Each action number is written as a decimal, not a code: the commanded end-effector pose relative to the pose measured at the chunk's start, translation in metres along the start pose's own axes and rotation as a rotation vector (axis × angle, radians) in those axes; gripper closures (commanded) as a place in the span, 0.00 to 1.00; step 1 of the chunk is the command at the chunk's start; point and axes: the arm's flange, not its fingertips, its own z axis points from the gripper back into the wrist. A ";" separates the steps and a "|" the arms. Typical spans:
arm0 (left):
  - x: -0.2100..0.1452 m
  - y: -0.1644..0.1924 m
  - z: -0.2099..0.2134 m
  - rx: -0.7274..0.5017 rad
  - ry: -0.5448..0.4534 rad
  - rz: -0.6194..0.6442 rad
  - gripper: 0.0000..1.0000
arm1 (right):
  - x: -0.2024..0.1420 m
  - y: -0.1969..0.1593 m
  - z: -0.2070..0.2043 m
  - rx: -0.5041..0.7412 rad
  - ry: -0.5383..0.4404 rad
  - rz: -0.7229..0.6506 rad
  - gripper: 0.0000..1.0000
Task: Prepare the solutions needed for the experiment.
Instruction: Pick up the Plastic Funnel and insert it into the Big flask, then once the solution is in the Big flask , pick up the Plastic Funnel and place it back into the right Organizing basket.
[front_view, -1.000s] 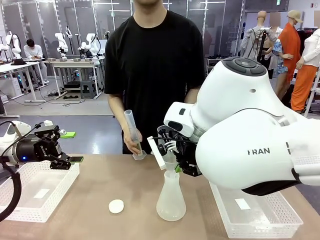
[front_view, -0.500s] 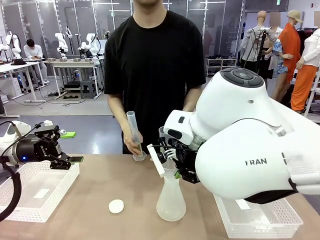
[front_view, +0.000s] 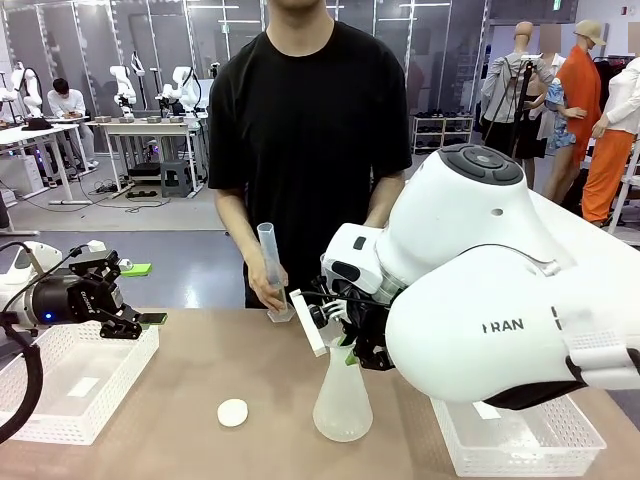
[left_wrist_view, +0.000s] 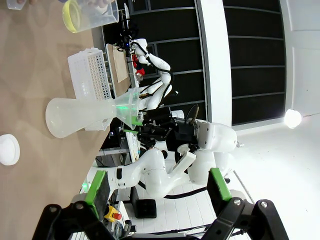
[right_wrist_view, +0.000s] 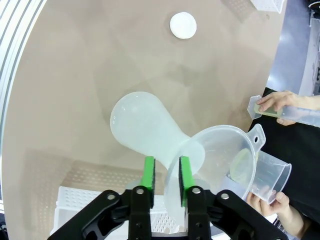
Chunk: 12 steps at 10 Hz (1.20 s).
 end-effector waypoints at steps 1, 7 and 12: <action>0.001 -0.002 -0.001 -0.011 -0.008 -0.004 0.00 | 0.000 0.006 0.000 0.008 -0.024 -0.028 0.59; 0.001 -0.002 -0.001 -0.011 -0.008 -0.004 0.00 | -0.001 0.000 0.000 0.002 0.000 -0.004 0.31; 0.001 -0.002 -0.001 -0.011 -0.008 -0.004 0.00 | -0.001 0.000 0.000 0.002 0.000 -0.004 0.31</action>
